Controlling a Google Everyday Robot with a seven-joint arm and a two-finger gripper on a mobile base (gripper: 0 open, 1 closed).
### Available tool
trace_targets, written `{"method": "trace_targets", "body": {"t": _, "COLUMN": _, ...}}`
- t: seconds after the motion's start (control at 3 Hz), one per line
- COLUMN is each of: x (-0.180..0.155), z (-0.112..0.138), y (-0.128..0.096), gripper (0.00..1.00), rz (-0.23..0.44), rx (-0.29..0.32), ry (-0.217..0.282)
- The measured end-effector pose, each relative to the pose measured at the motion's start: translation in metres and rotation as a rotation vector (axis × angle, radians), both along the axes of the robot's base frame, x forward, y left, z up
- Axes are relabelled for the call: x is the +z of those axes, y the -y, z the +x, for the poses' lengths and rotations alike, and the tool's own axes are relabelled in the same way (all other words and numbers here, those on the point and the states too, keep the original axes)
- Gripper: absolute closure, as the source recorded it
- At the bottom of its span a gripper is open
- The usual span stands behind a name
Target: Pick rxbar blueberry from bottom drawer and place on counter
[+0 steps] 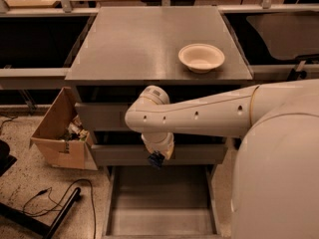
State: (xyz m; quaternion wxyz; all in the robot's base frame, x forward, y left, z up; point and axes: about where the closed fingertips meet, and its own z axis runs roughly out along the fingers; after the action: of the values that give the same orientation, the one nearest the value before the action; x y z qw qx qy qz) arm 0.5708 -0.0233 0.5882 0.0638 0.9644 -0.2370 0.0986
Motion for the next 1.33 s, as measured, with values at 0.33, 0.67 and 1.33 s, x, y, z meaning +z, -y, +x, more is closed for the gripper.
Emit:
{"method": "trace_targets", "body": {"t": 0.33, "x": 0.008, "z": 0.002, "y": -0.007, "gripper": 1.0, "rz": 0.01, "rx": 0.039, "ry": 0.015}}
{"method": "trace_targets", "body": {"t": 0.67, "x": 0.067, "z": 0.014, "y": -0.026, "gripper": 1.0, "rz": 0.027, "rx": 0.151, "ry": 0.088}}
{"method": "trace_targets", "body": {"t": 1.33, "x": 0.232, "z": 0.04, "y": -0.041, "gripper": 1.0, "rz": 0.086, "rx": 0.33, "ry": 0.226}}
